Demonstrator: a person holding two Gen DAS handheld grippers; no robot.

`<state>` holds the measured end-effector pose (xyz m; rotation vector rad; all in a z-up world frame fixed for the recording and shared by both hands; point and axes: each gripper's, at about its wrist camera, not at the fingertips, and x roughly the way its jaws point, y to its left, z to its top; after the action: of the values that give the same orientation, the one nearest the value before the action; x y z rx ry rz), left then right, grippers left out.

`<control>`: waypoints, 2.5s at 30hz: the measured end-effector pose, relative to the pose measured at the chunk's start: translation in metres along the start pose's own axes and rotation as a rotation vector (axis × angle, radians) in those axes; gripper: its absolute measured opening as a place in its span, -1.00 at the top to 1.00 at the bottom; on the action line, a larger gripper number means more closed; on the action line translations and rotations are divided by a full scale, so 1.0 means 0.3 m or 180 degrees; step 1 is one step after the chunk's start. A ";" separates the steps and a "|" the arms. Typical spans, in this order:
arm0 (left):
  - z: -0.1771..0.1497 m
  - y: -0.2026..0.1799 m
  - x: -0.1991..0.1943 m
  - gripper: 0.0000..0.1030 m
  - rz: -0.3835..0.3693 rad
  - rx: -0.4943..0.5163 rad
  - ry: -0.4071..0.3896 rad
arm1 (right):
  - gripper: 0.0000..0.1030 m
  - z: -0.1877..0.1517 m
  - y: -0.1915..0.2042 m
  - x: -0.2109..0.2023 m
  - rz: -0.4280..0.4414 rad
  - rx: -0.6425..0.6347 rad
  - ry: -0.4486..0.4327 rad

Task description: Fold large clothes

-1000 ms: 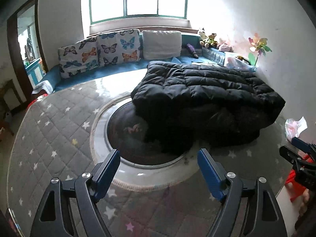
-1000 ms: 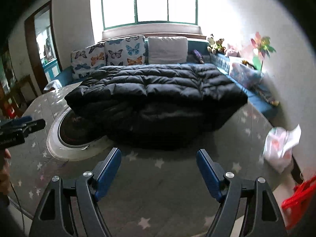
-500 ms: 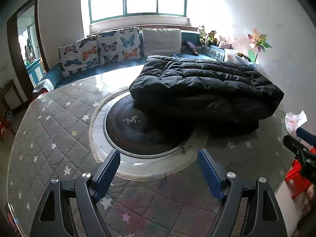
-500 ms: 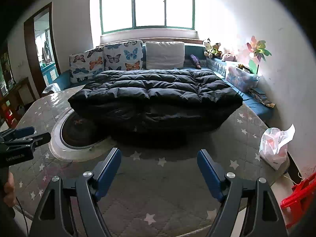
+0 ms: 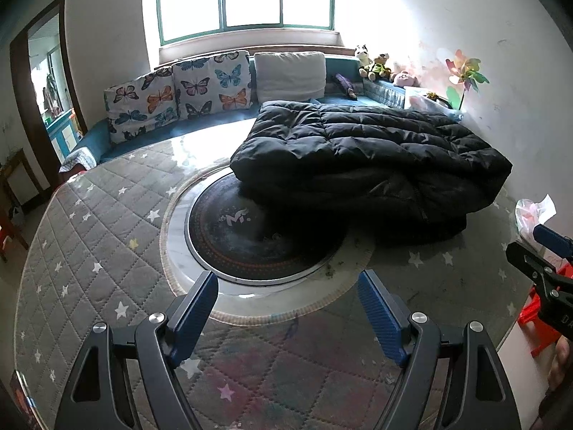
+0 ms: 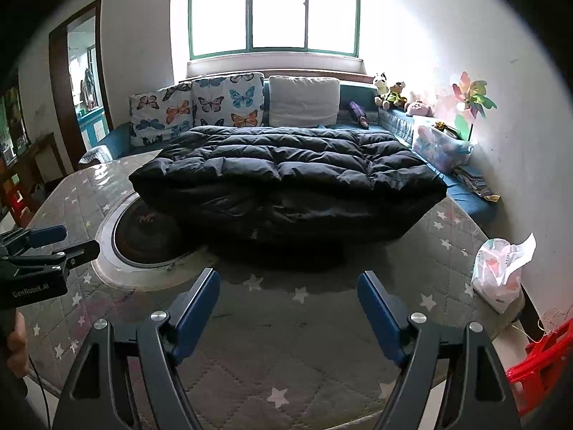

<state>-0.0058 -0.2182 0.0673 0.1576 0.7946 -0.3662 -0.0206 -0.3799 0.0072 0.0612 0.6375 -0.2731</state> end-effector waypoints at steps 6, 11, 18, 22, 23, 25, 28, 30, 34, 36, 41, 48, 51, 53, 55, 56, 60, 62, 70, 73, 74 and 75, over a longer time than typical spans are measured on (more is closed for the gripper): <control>-0.004 -0.009 -0.005 -0.66 0.0007 0.0052 -0.0023 | -0.68 -0.002 0.001 -0.001 -0.0010 -0.0001 -0.0005; -0.009 -0.012 -0.004 -0.66 0.0013 0.0080 -0.0018 | -0.68 -0.001 0.002 -0.002 -0.0011 -0.0007 0.0000; -0.013 -0.021 -0.003 -0.66 0.0005 0.0116 -0.0016 | -0.68 0.001 0.004 -0.003 -0.0007 -0.0011 -0.0002; -0.014 -0.027 -0.002 -0.66 0.0005 0.0142 -0.0010 | -0.68 0.000 0.007 -0.005 -0.0006 -0.0014 0.0002; -0.017 -0.028 -0.003 -0.66 0.0007 0.0149 -0.0012 | -0.68 0.000 0.005 -0.004 -0.0005 -0.0012 -0.0001; -0.017 -0.029 -0.004 -0.66 0.0010 0.0159 -0.0009 | -0.68 0.002 0.010 -0.002 -0.0001 -0.0024 0.0004; -0.018 -0.031 -0.004 -0.66 0.0007 0.0164 -0.0014 | -0.68 0.005 0.012 -0.001 -0.0001 -0.0026 0.0001; -0.018 -0.032 -0.003 -0.66 0.0005 0.0165 -0.0008 | -0.68 0.006 0.012 0.002 0.0014 -0.0032 0.0012; -0.022 -0.032 -0.002 -0.66 0.0012 0.0182 -0.0004 | -0.68 0.007 0.016 0.003 0.0024 -0.0034 0.0016; -0.024 -0.032 0.000 -0.66 0.0010 0.0191 0.0001 | -0.68 0.008 0.021 0.003 0.0029 -0.0035 0.0011; -0.026 -0.028 0.005 -0.66 0.0006 0.0191 0.0016 | -0.68 0.009 0.018 0.006 0.0032 -0.0035 0.0012; -0.032 -0.023 0.011 -0.66 0.0007 0.0196 0.0036 | -0.68 0.009 0.024 0.008 0.0033 -0.0044 0.0021; -0.035 -0.021 0.014 -0.66 0.0010 0.0202 0.0045 | -0.68 0.008 0.025 0.009 0.0031 -0.0040 0.0014; -0.039 -0.022 0.013 -0.66 0.0003 0.0207 0.0047 | -0.68 0.008 0.021 0.008 0.0033 -0.0039 0.0021; -0.041 -0.023 0.012 -0.66 0.0002 0.0215 0.0045 | -0.68 0.008 0.023 0.008 0.0026 -0.0038 0.0019; -0.040 -0.024 0.013 -0.66 0.0002 0.0217 0.0045 | -0.68 0.008 0.020 0.009 0.0035 -0.0040 0.0019; -0.043 -0.025 0.014 -0.66 -0.0003 0.0221 0.0053 | -0.68 0.008 0.025 0.009 0.0034 -0.0039 0.0016; -0.045 -0.026 0.015 -0.66 -0.0002 0.0222 0.0060 | -0.68 0.008 0.021 0.008 0.0034 -0.0040 0.0020; -0.049 -0.025 0.017 -0.66 -0.0008 0.0235 0.0067 | -0.68 0.008 0.025 0.014 0.0053 -0.0052 0.0027; -0.050 -0.026 0.017 -0.66 -0.0003 0.0237 0.0065 | -0.68 0.008 0.027 0.013 0.0052 -0.0051 0.0018; -0.050 -0.026 0.017 -0.66 -0.0004 0.0236 0.0067 | -0.68 0.008 0.030 0.016 0.0056 -0.0056 0.0021; -0.050 -0.025 0.017 -0.66 -0.0009 0.0237 0.0069 | -0.68 0.007 0.026 0.015 0.0058 -0.0059 0.0021</control>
<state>-0.0155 -0.2223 0.0532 0.2304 0.8029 -0.3974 -0.0138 -0.3739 0.0061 0.0501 0.6459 -0.2495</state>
